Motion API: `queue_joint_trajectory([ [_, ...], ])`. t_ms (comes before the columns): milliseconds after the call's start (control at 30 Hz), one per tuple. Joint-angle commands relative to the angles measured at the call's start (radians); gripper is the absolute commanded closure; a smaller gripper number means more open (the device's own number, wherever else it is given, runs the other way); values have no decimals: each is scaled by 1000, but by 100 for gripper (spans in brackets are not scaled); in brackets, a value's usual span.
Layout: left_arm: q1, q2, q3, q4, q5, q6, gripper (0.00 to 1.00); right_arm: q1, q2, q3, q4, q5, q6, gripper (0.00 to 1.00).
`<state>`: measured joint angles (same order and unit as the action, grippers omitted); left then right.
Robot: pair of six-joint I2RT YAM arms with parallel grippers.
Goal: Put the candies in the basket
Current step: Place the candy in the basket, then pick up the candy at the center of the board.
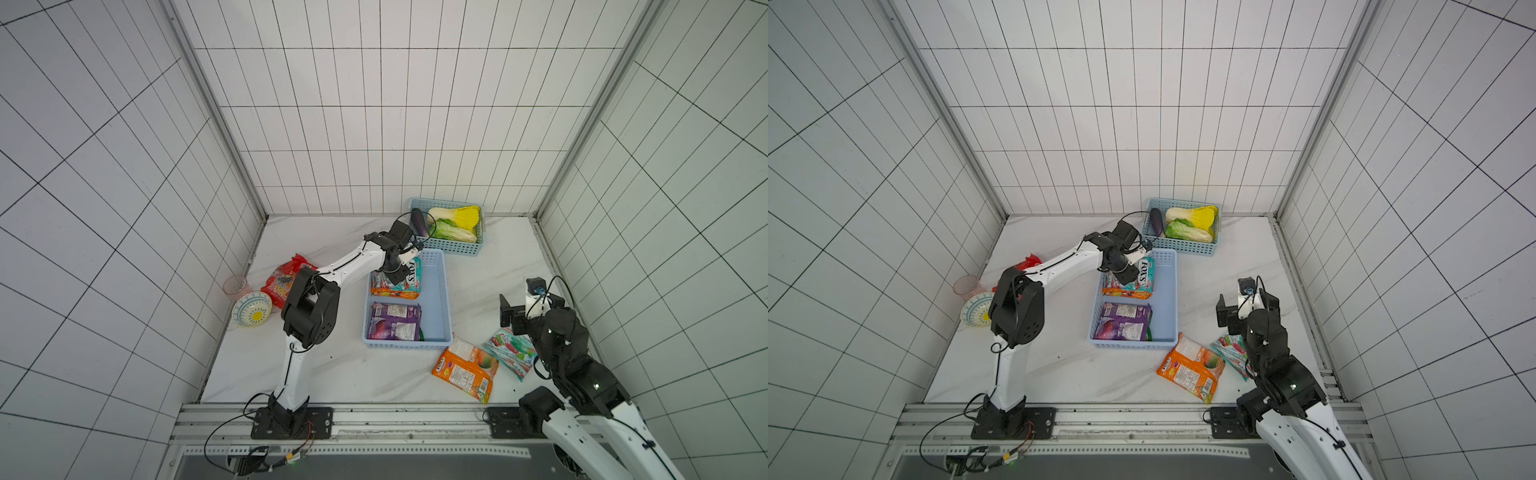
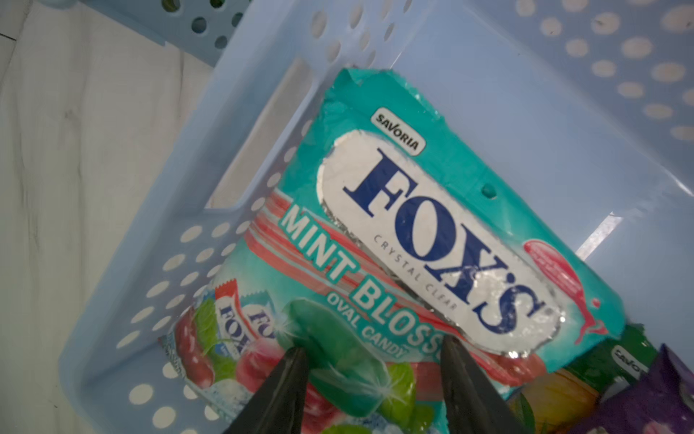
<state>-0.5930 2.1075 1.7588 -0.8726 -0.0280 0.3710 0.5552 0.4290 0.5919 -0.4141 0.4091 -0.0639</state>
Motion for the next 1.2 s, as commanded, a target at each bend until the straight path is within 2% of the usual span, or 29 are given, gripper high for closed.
queue_joint_trajectory([
  [0,16,0,-24,13,-6,-23,45,-12,2,-18,19,1,3,1],
  [100,13,-42,-33,13,-3,-35,45,-14,6,-21,20,14,3,1],
  [267,7,-186,-55,7,49,-61,43,-18,22,-22,20,-1,9,1],
  [367,8,-259,-64,8,40,-95,41,-20,38,-20,18,9,11,1],
  [700,37,-523,-216,46,28,-139,25,-23,108,34,-43,20,46,1],
  [733,44,-552,-237,51,29,-142,21,-23,117,41,-53,15,53,1],
  [900,105,-659,-315,60,43,-167,14,-24,189,113,-125,15,127,1],
  [1133,253,-773,-450,123,182,-240,11,-24,314,230,-286,7,326,1],
  [1167,275,-788,-469,135,208,-256,8,-25,334,249,-310,8,361,1],
])
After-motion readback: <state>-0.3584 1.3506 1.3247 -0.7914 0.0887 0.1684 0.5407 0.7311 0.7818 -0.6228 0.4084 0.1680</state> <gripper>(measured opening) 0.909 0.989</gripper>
